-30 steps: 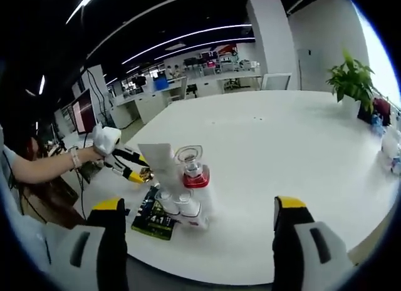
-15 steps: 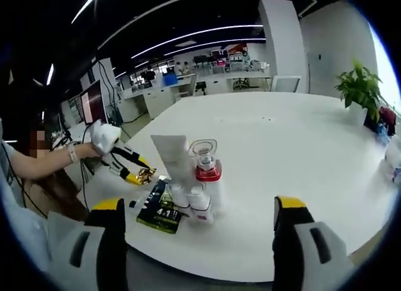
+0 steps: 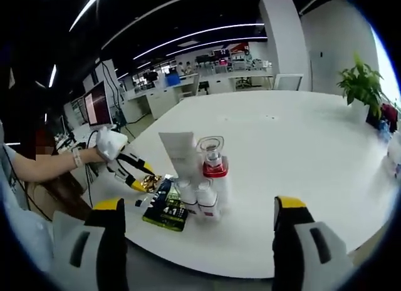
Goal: Arrange the skincare products in the storage area until every visible bottle or jar stands upright without overlapping.
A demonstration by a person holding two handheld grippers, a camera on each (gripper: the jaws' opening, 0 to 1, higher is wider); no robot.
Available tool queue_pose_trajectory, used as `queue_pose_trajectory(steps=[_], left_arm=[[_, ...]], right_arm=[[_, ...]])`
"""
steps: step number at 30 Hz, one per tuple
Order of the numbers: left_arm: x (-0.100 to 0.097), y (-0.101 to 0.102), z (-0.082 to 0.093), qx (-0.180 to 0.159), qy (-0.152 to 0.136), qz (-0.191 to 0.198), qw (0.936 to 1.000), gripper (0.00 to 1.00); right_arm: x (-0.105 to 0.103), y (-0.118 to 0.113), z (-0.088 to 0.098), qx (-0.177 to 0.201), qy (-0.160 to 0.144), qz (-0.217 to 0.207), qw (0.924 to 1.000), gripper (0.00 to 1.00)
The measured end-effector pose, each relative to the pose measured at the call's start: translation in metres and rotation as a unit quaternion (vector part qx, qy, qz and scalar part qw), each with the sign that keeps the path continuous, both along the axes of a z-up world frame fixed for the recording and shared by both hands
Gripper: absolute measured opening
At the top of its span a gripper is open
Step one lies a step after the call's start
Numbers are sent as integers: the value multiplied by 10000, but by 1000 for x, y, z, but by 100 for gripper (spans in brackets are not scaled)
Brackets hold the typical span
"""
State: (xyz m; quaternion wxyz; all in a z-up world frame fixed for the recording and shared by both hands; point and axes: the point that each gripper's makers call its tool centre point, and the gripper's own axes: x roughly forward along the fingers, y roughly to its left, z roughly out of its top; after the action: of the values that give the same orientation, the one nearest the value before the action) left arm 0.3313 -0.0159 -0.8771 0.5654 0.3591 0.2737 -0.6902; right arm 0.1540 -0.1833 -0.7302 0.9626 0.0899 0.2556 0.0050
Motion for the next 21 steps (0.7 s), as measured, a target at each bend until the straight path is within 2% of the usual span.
queue_pose_trajectory(steps=[11, 17, 21], left_arm=[[1, -3, -4, 76, 181, -68, 9998, 37], [2, -6, -3, 202, 146, -281, 9993, 37], [2, -7, -3, 231, 161, -270, 9992, 37]], right_arm=[[-10, -3, -4, 24, 79, -95, 9999, 99], [-10, -3, -3, 40, 79, -97, 9999, 99], [-10, -4, -5, 62, 121, -117, 9998, 99]])
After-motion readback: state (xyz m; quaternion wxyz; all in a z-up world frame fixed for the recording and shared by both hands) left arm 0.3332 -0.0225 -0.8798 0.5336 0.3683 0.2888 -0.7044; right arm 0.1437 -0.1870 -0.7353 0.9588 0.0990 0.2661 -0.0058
